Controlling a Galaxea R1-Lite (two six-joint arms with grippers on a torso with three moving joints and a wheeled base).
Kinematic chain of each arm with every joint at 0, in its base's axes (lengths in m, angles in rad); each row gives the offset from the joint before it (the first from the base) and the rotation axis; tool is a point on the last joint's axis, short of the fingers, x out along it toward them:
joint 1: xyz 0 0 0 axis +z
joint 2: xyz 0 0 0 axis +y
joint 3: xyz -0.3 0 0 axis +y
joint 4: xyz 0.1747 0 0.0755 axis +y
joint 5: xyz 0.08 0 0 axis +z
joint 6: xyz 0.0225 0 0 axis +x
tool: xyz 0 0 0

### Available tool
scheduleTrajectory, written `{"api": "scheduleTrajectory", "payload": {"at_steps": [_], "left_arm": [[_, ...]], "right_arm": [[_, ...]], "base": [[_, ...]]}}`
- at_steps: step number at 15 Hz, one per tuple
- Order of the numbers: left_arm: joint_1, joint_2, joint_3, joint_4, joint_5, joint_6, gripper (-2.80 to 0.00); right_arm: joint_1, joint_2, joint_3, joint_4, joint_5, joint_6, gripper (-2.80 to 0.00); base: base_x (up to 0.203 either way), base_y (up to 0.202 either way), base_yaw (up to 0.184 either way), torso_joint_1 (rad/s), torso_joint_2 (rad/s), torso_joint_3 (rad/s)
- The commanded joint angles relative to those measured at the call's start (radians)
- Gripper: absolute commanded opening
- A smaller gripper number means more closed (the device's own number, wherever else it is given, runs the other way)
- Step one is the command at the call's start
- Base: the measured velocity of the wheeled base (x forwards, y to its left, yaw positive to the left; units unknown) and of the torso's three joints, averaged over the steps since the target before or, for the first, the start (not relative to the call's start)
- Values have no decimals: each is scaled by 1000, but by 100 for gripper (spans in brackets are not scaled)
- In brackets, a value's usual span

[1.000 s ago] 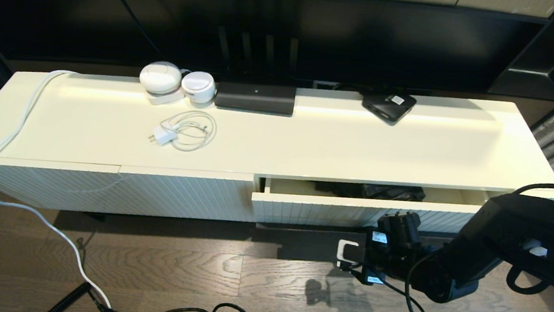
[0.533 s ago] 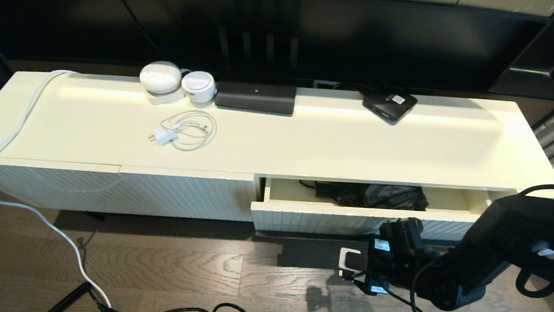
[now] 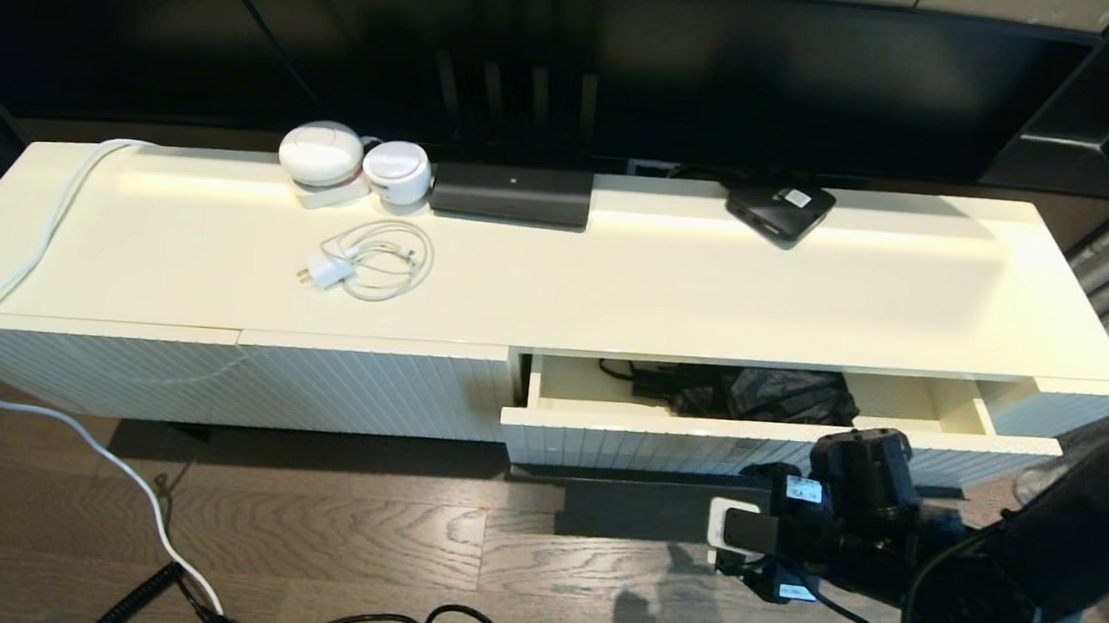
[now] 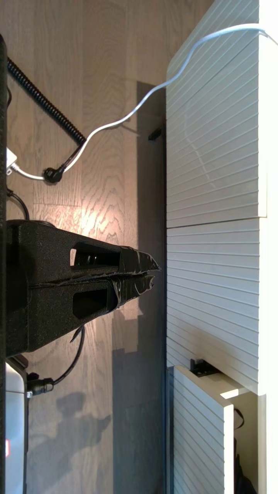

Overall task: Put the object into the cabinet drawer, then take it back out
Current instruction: Open the drawer

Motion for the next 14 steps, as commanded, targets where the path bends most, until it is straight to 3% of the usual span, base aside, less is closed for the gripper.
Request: {"api": "scheduleTrajectory", "payload": {"at_steps": [1,2,3,6,9,10,14], "left_arm": [[0,1,0,1,0,-1,-280],[0,1,0,-1,0,-1,-280],[1,1,0,-1,0,-1,-280],[1,1,-1,-1,0,-1,-280],[0,1,0,1,0,-1,-280],[0,1,0,-1,0,-1,-280],[0,1,0,-1,0,-1,-280]], "right_arm": [[7,-152,58,3,0,-6,0],[9,-239,95,23,-1,-5,0],[11,-317,133,52,-4,-5,-280],[13,-586,217,181,-31,3,-280],[7,-793,203,423,-46,13,-280],[5,-816,159,497,-50,14,-280],[4,-670,22,550,-84,16,-280]], "base": [[0,0,0,0,0,0],[0,0,0,0,0,0],[0,0,0,0,0,0],[0,0,0,0,0,0],[0,0,0,0,0,0],[0,0,0,0,0,0],[0,0,0,0,0,0]]}}
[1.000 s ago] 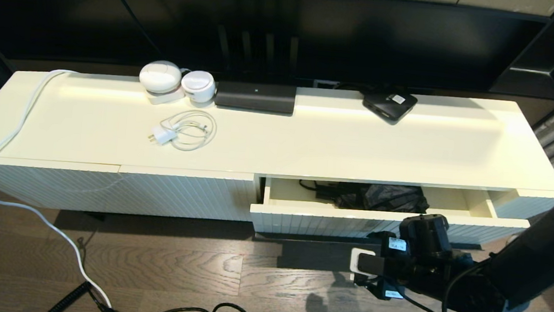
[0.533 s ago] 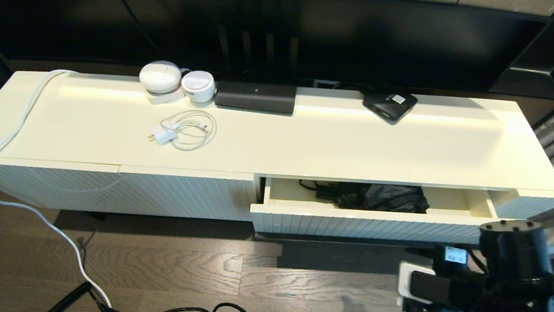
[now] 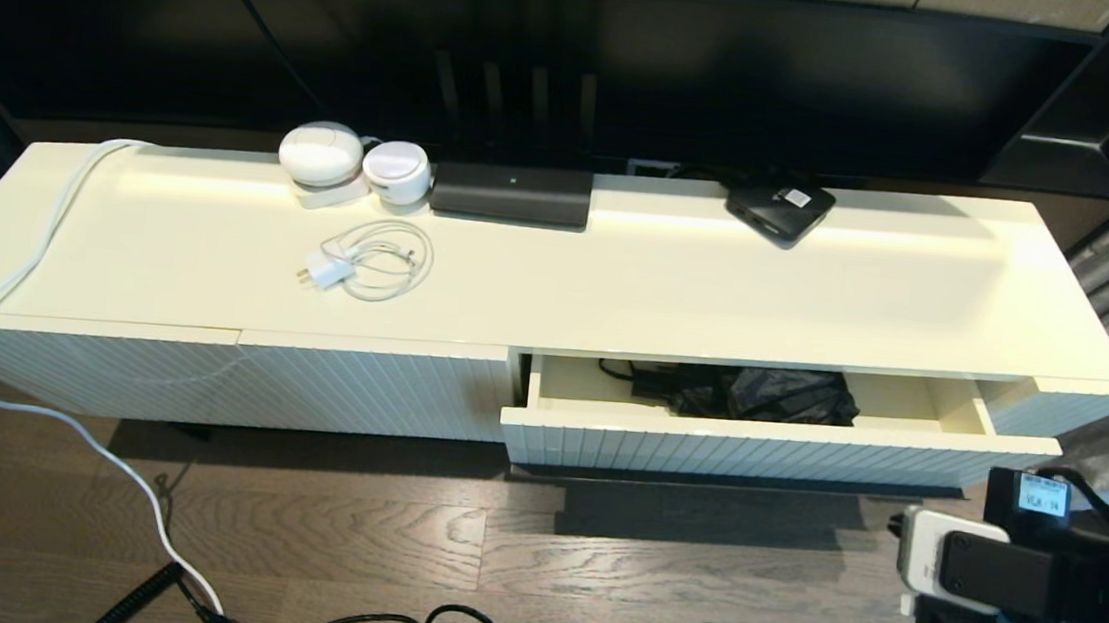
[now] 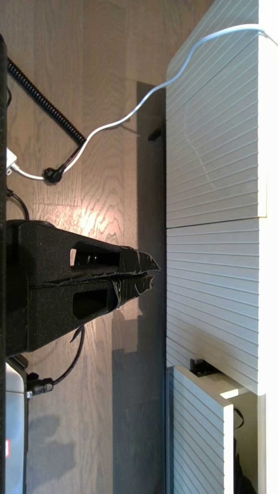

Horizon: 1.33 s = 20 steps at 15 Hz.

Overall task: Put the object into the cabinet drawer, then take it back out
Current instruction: Open the drawer

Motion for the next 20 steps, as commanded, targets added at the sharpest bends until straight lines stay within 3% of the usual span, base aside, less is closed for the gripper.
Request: {"api": "scheduleTrajectory", "payload": {"at_steps": [1,8,14,20], "left_arm": [[1,1,0,-1,0,-1,-280],[0,1,0,-1,0,-1,-280],[0,1,0,1,0,-1,-280],[0,1,0,-1,0,-1,-280]], "right_arm": [[0,66,-54,0,-6,-6,-280],[-2,469,-326,-78,-42,28,-280],[-6,540,-431,-101,-62,28,-280],[-6,559,-446,-136,-71,16,-280]], "base": [[0,0,0,0,0,0],[0,0,0,0,0,0],[0,0,0,0,0,0],[0,0,0,0,0,0]]}}
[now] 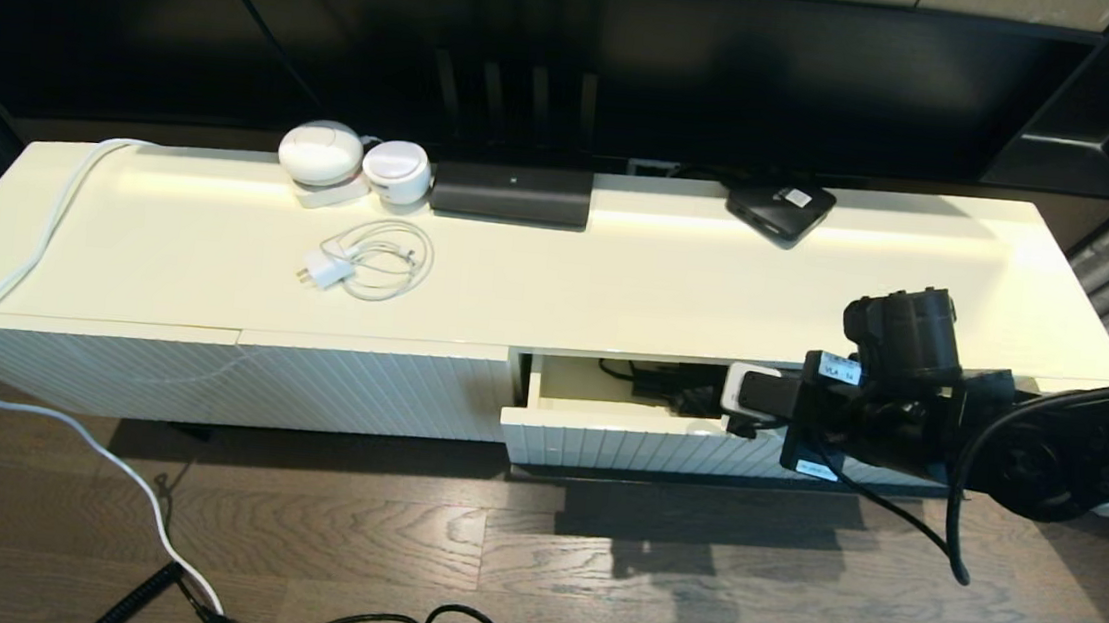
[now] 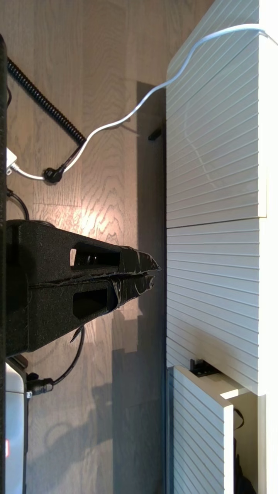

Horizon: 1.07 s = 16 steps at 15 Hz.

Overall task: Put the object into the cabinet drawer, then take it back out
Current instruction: Open the drawer

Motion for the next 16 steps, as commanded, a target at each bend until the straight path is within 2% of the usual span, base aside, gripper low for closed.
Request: {"api": "scheduleTrajectory", "payload": {"at_steps": [1,8,16], "left_arm": [[0,1,0,1,0,-1,-280],[0,1,0,1,0,-1,-280],[1,1,-2,0,0,-1,-280]], "right_arm": [[0,5,3,-1,0,-9,-280],[13,5,34,31,-11,-26,-280],[45,-26,182,31,-17,-23,-280]], "base": [[0,0,0,0,0,0],[0,0,0,0,0,0],[0,0,0,0,0,0]]}}
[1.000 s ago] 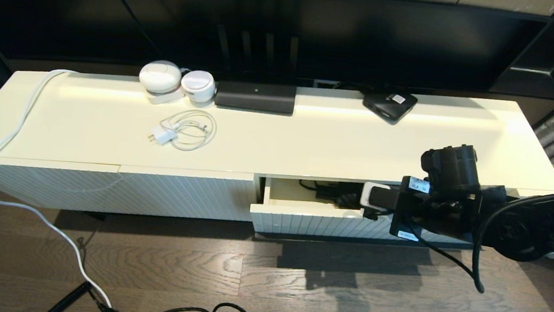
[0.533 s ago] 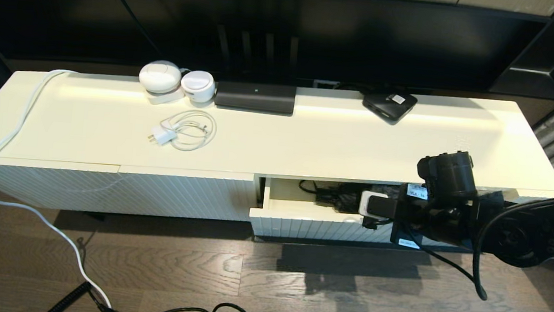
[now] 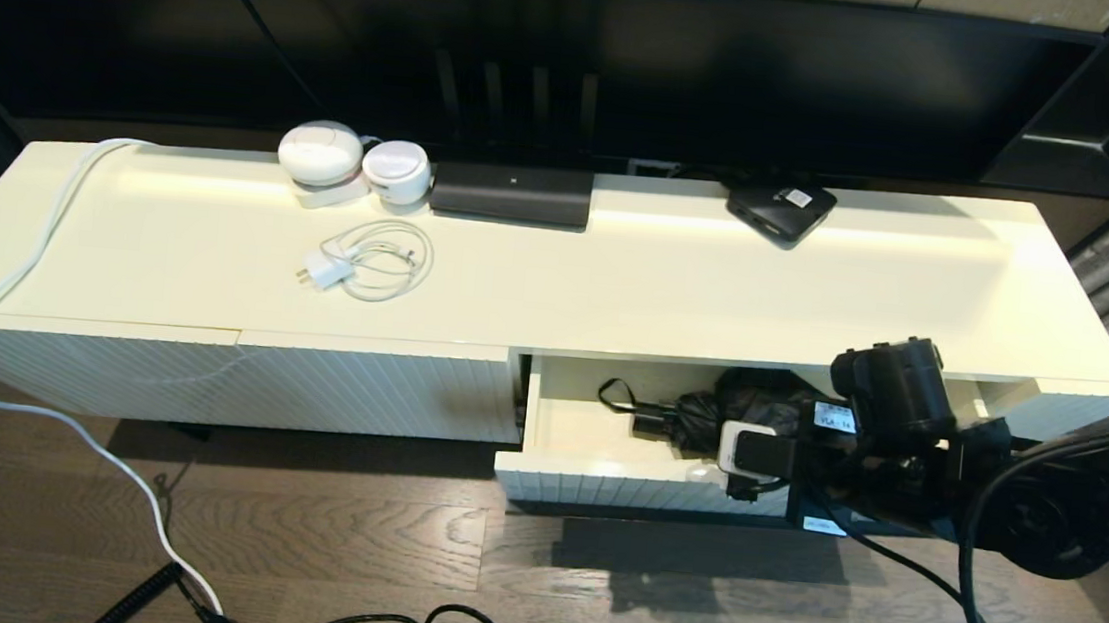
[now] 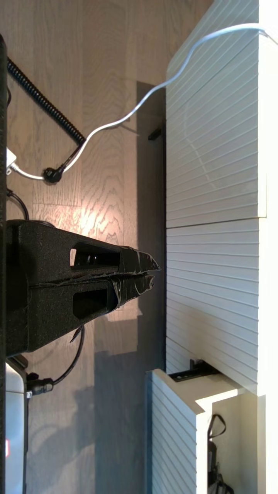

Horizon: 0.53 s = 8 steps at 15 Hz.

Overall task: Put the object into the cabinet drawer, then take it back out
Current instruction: Open the drawer

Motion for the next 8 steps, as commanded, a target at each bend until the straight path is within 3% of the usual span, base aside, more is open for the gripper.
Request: {"api": "scheduleTrajectory", "payload": {"at_steps": [1,8], "left_arm": [[1,1,1,0,0,-1,-280],[-1,1,2,0,0,-1,-280]], "right_arm": [[4,-7,12,7,2,-6,-280],[32,-73,112,10,8,-5,-280]], "base": [[0,0,0,0,0,0],[0,0,0,0,0,0]]}}
